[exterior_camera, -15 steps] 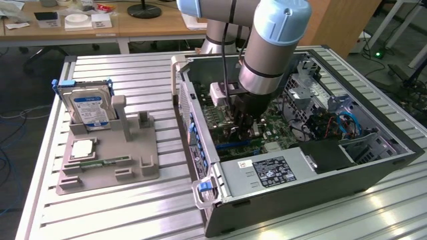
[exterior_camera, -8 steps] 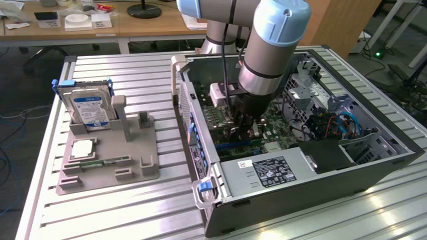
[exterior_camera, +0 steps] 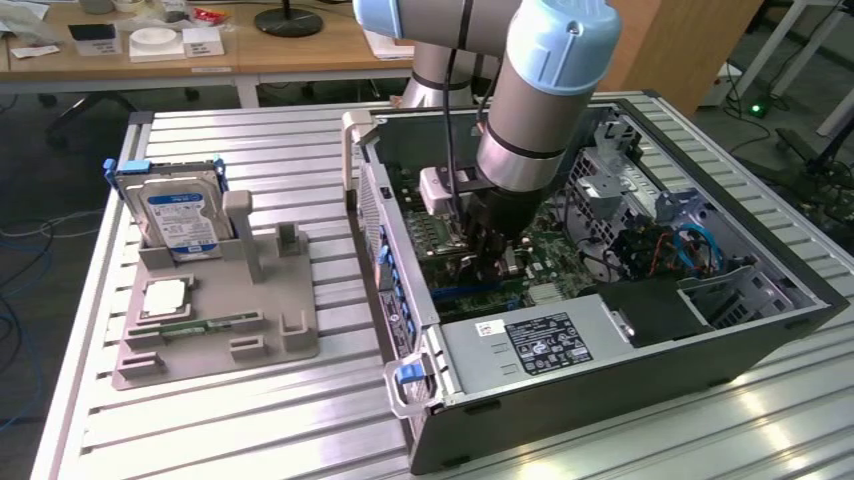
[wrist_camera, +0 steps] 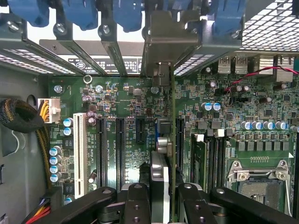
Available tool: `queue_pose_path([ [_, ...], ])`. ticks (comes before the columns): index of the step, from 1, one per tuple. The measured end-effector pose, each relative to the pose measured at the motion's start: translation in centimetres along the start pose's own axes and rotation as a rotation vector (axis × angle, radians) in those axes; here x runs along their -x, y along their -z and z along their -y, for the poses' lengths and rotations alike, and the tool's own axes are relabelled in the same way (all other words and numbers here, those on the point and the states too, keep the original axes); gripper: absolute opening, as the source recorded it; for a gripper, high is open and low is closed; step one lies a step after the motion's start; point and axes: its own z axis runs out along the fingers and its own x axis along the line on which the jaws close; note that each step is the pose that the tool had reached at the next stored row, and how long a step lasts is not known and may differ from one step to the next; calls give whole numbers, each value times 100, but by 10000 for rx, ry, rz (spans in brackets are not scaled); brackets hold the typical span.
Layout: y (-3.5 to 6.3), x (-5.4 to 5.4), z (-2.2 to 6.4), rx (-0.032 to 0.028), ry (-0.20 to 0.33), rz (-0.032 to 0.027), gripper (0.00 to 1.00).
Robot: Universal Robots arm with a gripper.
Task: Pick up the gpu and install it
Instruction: 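Insert the gpu into the slot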
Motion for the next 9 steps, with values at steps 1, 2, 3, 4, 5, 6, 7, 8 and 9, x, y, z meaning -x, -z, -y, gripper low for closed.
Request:
queue_pose_path([
  [1, -1, -1, 0, -1, -2, 2, 28],
  [2, -1, -4, 0, -1, -6, 2, 28],
  [3, 0, -5, 0, -1, -10, 1, 28],
  [4, 0, -6, 0, -2, -12, 1, 28],
  [5, 0, -6, 0, -2, -13, 2, 28],
  [6, 0, -6, 0, -1, -13, 1, 28],
  [7, 1, -6, 0, -1, -13, 0, 28],
  [8, 0, -7, 0, -1, -13, 0, 28],
  [9, -3, -7, 0, -1, -13, 0, 28],
])
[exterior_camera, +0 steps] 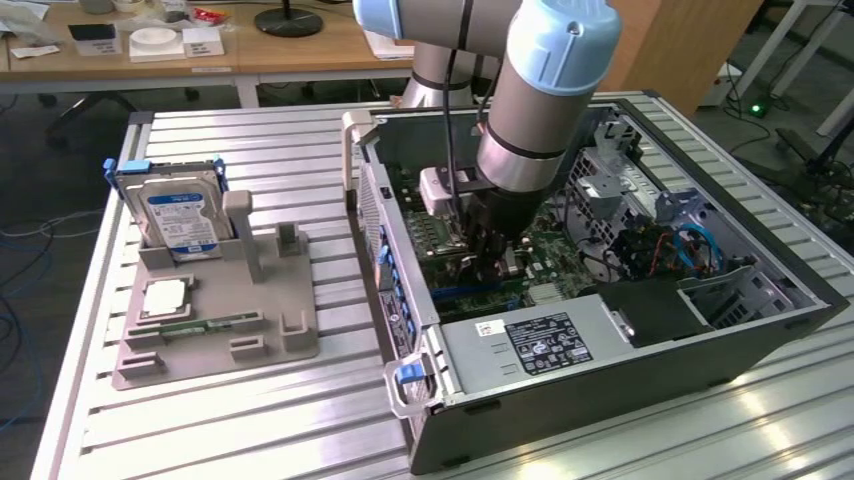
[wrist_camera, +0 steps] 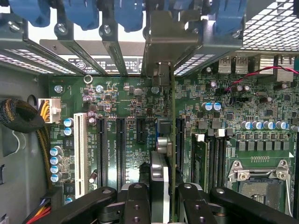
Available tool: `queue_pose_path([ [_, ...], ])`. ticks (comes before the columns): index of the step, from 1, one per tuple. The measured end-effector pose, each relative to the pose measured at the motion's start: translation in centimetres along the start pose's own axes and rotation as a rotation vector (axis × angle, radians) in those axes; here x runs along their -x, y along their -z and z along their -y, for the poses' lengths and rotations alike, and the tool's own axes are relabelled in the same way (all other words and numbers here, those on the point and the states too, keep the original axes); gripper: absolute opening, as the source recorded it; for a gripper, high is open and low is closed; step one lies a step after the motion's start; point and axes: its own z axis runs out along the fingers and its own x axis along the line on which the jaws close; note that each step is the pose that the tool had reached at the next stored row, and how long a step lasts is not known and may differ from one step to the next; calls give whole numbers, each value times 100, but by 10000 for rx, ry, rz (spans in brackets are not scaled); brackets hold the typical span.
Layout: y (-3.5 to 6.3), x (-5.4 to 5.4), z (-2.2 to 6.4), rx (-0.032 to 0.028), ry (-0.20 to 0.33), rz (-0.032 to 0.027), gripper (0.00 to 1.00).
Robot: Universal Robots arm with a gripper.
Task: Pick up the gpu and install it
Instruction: 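Insert the gpu into the slot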
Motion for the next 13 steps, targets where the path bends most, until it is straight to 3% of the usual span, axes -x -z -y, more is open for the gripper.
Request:
queue_pose_path([
  [13, -33, -3, 0, 1, -2, -3, 28],
])
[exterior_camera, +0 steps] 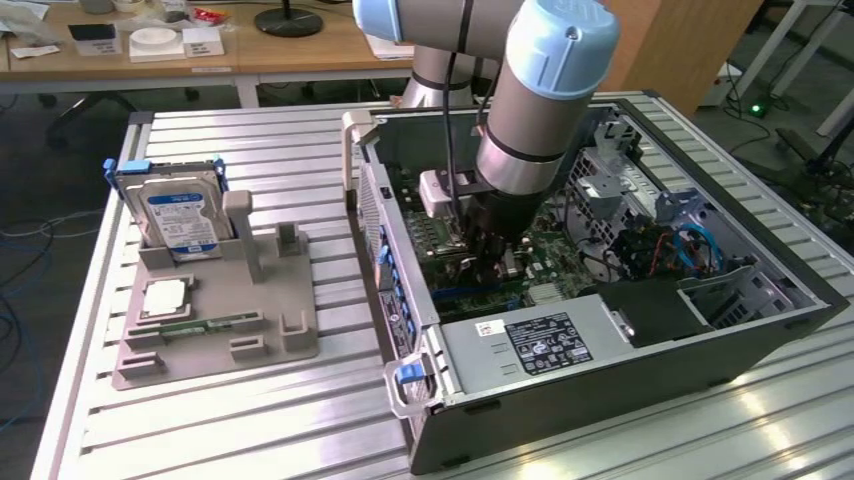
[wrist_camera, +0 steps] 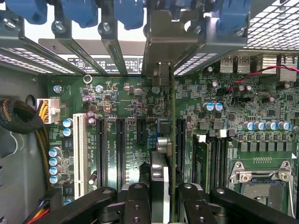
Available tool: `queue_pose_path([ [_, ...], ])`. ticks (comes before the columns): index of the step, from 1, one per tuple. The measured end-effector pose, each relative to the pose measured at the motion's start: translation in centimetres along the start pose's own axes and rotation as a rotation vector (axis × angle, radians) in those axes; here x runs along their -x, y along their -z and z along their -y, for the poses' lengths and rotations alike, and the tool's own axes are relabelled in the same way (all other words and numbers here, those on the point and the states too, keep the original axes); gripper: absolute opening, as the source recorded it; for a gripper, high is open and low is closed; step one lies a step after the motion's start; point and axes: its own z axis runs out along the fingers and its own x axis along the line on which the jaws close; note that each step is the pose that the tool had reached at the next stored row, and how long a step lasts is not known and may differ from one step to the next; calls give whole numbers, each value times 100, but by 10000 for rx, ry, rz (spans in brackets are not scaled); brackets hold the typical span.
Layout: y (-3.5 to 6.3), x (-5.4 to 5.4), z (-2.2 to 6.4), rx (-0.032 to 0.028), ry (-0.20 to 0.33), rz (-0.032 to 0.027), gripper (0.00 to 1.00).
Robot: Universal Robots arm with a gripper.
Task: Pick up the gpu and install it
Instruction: 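Insert the gpu into the slot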
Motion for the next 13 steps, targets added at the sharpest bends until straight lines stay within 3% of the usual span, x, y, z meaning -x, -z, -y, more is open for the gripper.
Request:
queue_pose_path([
  [13, -4, 0, -1, -2, 1, 2, 28],
])
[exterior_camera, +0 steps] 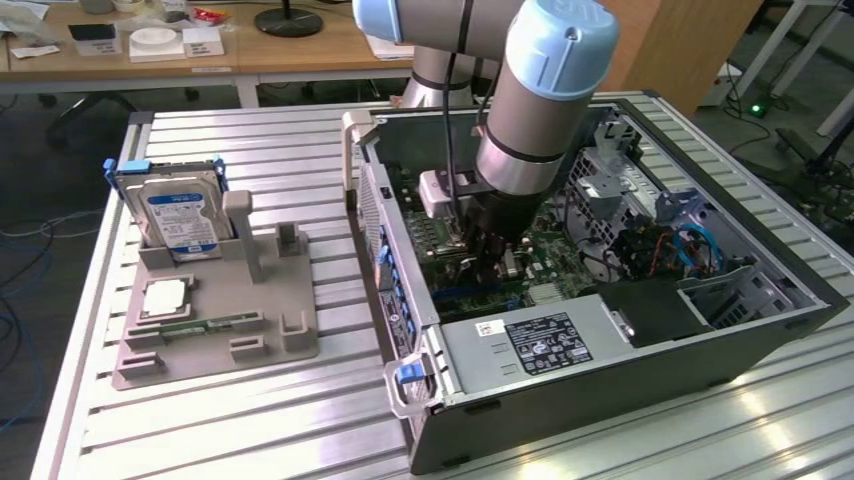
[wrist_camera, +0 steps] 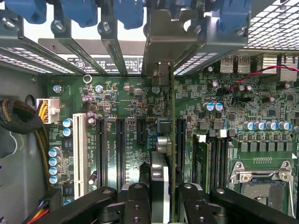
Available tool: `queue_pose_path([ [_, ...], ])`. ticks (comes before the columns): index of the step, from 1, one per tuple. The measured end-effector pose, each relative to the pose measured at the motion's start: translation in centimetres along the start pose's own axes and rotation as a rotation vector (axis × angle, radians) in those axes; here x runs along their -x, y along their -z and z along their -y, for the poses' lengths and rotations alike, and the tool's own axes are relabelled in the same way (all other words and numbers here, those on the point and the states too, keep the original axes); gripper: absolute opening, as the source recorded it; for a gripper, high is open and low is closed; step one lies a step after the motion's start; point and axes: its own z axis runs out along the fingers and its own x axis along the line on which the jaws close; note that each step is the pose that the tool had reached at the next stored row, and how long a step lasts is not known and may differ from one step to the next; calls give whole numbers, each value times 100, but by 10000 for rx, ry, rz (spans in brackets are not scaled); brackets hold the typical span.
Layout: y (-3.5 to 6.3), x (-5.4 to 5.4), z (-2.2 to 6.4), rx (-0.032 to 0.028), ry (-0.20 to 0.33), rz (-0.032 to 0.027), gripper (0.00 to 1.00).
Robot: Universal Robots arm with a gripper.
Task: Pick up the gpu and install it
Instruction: 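Insert the gpu into the slot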
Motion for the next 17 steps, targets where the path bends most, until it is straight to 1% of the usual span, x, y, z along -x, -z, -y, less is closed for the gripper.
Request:
queue_pose_path([
  [8, -10, -1, -11, 8, 0, -3, 28],
  [9, -15, -1, -12, 20, -2, -6, 28],
  [10, -27, -3, -12, 46, -3, -17, 28],
  [11, -46, -4, -10, 57, -3, -15, 28],
  [12, -63, -4, -9, 58, -1, 5, 28],
  [17, -62, -4, -11, 68, -5, -3, 28],
])
